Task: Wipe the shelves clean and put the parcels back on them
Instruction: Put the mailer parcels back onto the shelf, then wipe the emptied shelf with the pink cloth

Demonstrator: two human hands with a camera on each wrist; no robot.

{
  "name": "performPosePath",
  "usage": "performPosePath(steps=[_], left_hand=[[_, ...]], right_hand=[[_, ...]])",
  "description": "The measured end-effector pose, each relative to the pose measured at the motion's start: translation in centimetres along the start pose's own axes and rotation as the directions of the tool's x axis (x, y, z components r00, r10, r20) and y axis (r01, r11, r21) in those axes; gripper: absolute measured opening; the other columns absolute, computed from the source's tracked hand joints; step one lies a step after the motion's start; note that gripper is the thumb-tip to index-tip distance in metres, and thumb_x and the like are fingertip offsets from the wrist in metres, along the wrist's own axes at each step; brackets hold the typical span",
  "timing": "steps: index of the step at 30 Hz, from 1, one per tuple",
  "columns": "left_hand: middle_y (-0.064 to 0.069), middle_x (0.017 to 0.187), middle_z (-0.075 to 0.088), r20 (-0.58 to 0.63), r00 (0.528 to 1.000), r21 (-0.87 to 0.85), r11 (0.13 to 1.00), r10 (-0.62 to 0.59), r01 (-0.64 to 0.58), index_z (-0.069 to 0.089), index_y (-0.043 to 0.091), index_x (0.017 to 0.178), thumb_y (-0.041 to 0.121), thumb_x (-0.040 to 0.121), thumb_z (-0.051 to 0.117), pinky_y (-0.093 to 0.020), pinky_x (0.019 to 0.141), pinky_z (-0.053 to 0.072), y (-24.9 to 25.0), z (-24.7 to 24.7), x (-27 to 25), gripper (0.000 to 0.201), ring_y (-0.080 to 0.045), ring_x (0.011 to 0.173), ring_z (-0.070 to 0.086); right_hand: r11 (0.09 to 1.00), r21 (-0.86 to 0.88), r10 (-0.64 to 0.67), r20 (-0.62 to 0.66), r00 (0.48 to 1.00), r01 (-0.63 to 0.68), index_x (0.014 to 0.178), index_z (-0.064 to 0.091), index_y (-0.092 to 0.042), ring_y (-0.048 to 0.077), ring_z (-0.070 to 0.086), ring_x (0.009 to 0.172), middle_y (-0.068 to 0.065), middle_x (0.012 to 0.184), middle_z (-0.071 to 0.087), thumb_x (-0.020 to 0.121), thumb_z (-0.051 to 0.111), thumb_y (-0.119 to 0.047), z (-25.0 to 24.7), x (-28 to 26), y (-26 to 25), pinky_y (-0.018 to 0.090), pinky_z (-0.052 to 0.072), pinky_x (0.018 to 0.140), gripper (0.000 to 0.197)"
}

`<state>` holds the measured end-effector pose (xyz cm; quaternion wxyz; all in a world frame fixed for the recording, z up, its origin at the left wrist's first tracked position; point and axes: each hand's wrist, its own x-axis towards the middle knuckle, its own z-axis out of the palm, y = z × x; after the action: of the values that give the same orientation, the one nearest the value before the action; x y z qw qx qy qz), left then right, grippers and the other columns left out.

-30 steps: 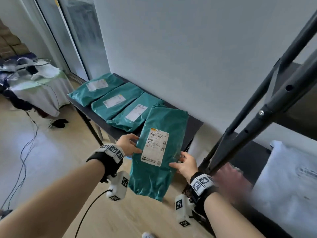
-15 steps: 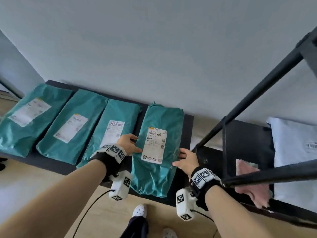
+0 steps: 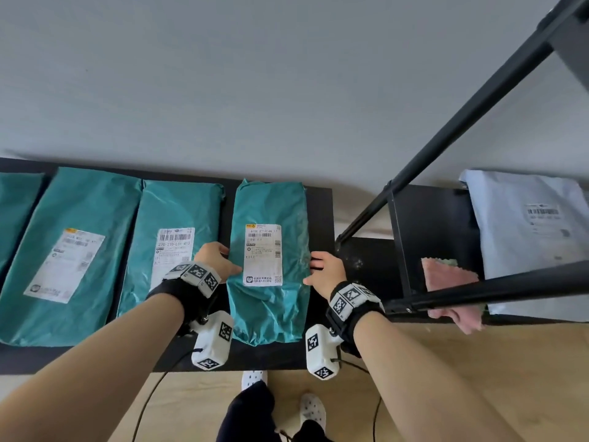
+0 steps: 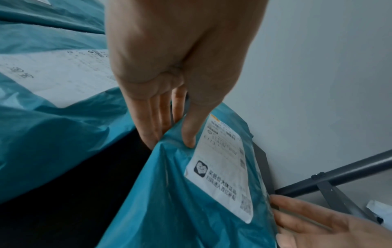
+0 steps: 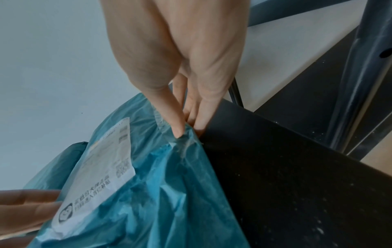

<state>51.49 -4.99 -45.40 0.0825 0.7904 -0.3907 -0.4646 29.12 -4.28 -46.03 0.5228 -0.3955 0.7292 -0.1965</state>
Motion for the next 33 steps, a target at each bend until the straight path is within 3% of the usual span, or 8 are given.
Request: performPosePath(steps=[6, 8, 12, 16, 18, 22, 26, 33], left_hand=[[-0.014, 0.121, 0.059, -0.022, 0.997, 0.14, 0.988, 0.068, -0.065, 0.051, 0.004, 0.128, 0.011, 0.078, 0.073, -0.03, 0.087, 0.047, 0.3, 0.8, -1.3, 0.055, -0.027, 0.107, 0.059], [-0.013, 0.118, 0.06, -0.018, 0.996, 0.145, 0.986, 0.092, -0.089, 0.051, 0.006, 0.128, 0.008, 0.081, 0.069, -0.03, 0.082, 0.047, 0.6, 1.3, -2.3, 0.05, -0.026, 0.1, 0.06], [-0.01, 0.097, 0.059, 0.03, 0.987, 0.102, 0.982, 0.158, -0.16, 0.052, 0.007, 0.126, 0.008, 0.085, 0.062, -0.029, 0.069, 0.05, 2.1, 3.1, -5.3, 0.041, -0.023, 0.076, 0.058], [-0.009, 0.091, 0.061, 0.02, 0.973, 0.073, 0.97, 0.23, -0.231, 0.056, 0.007, 0.122, 0.011, 0.089, 0.059, -0.025, 0.056, 0.047, 3.7, 6.4, -9.5, 0.033, -0.017, 0.062, 0.055], [-0.013, 0.091, 0.062, -0.014, 0.962, 0.059, 0.961, 0.273, -0.271, 0.056, 0.007, 0.121, 0.01, 0.089, 0.057, -0.032, 0.066, 0.051, 4.2, 8.6, -11.8, 0.032, -0.024, 0.07, 0.06], [-0.021, 0.112, 0.063, -0.048, 0.953, 0.095, 0.951, 0.299, -0.293, 0.057, 0.007, 0.121, 0.011, 0.09, 0.056, -0.035, 0.079, 0.049, 4.6, 13.4, -15.7, 0.031, -0.036, 0.095, 0.062], [-0.015, 0.115, 0.064, -0.082, 0.945, 0.141, 0.942, 0.316, -0.303, 0.06, 0.01, 0.119, 0.014, 0.09, 0.056, -0.033, 0.089, 0.048, 5.5, 19.1, -19.9, 0.029, -0.032, 0.105, 0.061], [-0.01, 0.117, 0.063, -0.043, 0.922, 0.25, 0.898, 0.384, -0.362, 0.059, 0.016, 0.12, 0.015, 0.092, 0.047, -0.03, 0.092, 0.047, 9.4, 27.0, -25.8, 0.031, -0.028, 0.108, 0.058]], right_hand=[[0.996, 0.079, 0.03, 0.058, 0.998, -0.035, 0.137, 0.045, -0.001, 0.025, 0.057, 0.115, 0.016, 0.133, 0.054, 0.071, 0.063, 0.025, -0.1, -0.6, 0.1, 0.039, 0.051, 0.094, 0.073], [0.996, 0.082, 0.023, 0.07, 0.997, -0.029, 0.139, 0.043, -0.003, 0.028, 0.054, 0.121, 0.016, 0.137, 0.05, 0.072, 0.063, 0.024, -0.6, -1.0, 0.2, 0.042, 0.049, 0.098, 0.075], [0.997, 0.073, -0.033, 0.09, 0.995, 0.026, 0.14, 0.042, -0.006, 0.027, 0.053, 0.122, 0.016, 0.14, 0.047, 0.076, 0.06, 0.022, -2.3, -2.7, 1.1, 0.032, 0.05, 0.093, 0.072], [0.993, 0.072, -0.102, 0.109, 0.989, 0.095, 0.139, 0.043, -0.004, 0.029, 0.054, 0.121, 0.018, 0.139, 0.048, 0.079, 0.06, 0.017, -5.1, -5.4, 3.2, 0.03, 0.048, 0.094, 0.066], [0.99, 0.066, -0.134, 0.114, 0.984, 0.127, 0.138, 0.045, -0.003, 0.028, 0.056, 0.118, 0.019, 0.137, 0.05, 0.079, 0.062, 0.014, -7.1, -7.0, 5.1, 0.028, 0.048, 0.094, 0.063], [0.985, 0.037, -0.17, 0.138, 0.976, 0.167, 0.136, 0.047, -0.006, 0.026, 0.057, 0.117, 0.014, 0.134, 0.053, 0.081, 0.062, 0.008, -11.6, -9.3, 9.3, 0.027, 0.047, 0.09, 0.059], [0.98, 0.02, -0.2, 0.128, 0.971, 0.199, 0.134, 0.049, -0.006, 0.022, 0.06, 0.106, 0.018, 0.133, 0.054, 0.08, 0.062, 0.008, -17.1, -10.2, 13.7, 0.038, 0.05, 0.097, 0.057], [0.975, -0.016, -0.218, 0.083, 0.972, 0.22, 0.134, 0.049, -0.007, 0.023, 0.06, 0.113, 0.014, 0.131, 0.056, 0.082, 0.062, 0.005, -24.9, -11.5, 18.3, 0.028, 0.053, 0.087, 0.055]])
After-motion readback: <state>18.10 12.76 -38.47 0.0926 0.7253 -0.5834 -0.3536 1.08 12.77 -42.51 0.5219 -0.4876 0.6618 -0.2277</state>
